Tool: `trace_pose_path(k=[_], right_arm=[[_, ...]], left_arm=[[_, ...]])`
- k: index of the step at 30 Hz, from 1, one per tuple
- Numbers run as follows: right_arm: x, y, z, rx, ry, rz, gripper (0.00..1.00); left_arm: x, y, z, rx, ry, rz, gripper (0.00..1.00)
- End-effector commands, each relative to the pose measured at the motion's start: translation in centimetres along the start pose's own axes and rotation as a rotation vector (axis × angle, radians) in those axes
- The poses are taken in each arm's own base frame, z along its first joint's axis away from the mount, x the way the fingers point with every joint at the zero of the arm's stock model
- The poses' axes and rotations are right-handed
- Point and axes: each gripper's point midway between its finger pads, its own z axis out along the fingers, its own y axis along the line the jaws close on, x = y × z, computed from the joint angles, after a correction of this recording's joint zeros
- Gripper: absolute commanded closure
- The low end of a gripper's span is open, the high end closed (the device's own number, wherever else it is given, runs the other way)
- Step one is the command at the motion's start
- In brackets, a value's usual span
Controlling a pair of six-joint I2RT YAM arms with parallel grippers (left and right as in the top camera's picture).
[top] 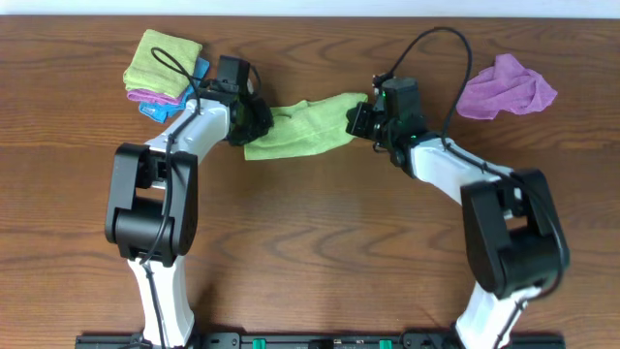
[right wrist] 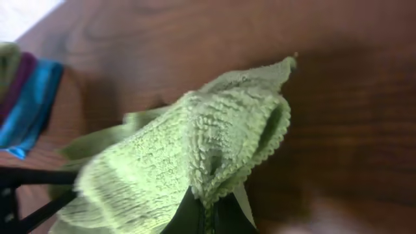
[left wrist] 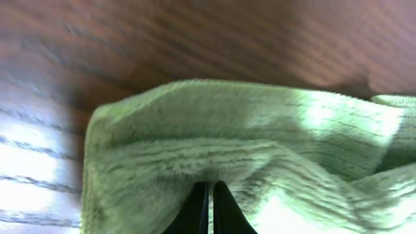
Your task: Fold the cloth
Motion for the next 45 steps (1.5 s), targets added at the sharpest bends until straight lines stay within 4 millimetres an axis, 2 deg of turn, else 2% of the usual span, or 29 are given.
trace_pose_path(k=[1,5,9,14,22,26,31,37,45], right_arm=[[-2.7,3.6,-2.4,-0.014,-0.112,-0.110,0.99],[-3.1,5.8,-3.3,-0.038,-0.139,-0.157,0.99],[-2.9,6.1,-3.2,-0.026,-0.138,-0.177,0.99],[-2.6,6.5,-3.1,-0.033,-0.132,-0.194,0.99],[-2.2,6.6,-3.1,-0.028,-0.123,-0.211,0.99],[-2.3,6.7,-3.1,-0.031,-0.126,-0.211,0.99],[-2.4,7.3,-3.1,-0.041,-0.130,-0.217,0.99],[-2.4,9.0,-3.2,-0.071,-0.134,-0.244,0.99],[-0.6,11.7,-3.0,-0.126,-0.104,-0.299,0.99]], left_arm=[[-1.3,-0.1,-0.3,-0.006,-0.031,0.004,0.94],[-1.2,-0.1,-0.3,-0.008,-0.027,0.003,0.94],[-0.9,-0.1,-0.3,-0.002,-0.012,0.000,0.94],[-0.6,-1.7,-0.6,0.072,0.023,-0.018,0.94],[-1.5,-5.4,-1.6,0.213,0.022,-0.059,0.94],[-0.8,-7.2,-1.0,0.228,0.017,-0.033,0.94],[0.2,-8.1,0.5,0.185,-0.004,-0.016,0.94],[1.2,-7.5,2.5,0.156,0.020,-0.048,0.94],[0.7,-7.0,2.8,0.130,-0.007,-0.050,0.94]])
